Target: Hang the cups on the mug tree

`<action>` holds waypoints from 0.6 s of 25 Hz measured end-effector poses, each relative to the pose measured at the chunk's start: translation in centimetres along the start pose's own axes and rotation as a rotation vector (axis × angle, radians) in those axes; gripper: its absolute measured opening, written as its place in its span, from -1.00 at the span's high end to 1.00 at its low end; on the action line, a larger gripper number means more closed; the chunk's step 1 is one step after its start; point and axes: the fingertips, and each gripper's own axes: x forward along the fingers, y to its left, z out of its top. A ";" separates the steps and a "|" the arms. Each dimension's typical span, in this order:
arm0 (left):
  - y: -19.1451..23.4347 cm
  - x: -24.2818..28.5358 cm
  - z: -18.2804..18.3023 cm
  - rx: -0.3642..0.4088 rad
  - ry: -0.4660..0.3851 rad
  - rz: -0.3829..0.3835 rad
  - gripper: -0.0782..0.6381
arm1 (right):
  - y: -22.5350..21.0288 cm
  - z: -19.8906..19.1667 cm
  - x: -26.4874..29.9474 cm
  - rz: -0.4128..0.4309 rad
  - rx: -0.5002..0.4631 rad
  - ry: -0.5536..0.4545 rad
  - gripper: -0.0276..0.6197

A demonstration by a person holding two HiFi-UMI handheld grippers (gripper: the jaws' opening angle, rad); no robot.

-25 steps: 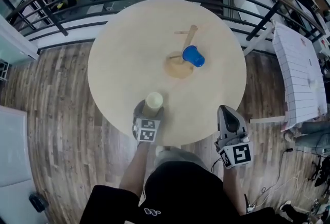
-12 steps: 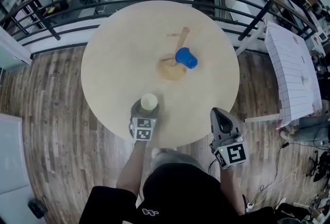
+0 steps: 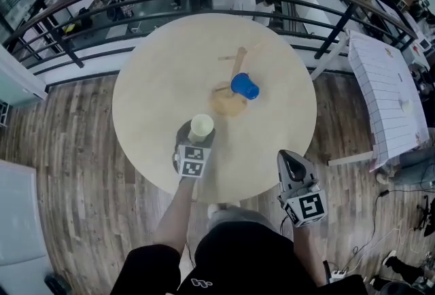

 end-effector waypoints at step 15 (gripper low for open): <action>0.6 8.1 4.1 0.061 0.063 -0.080 -0.08 | -2.9 -2.4 -3.5 -0.112 0.046 0.051 0.89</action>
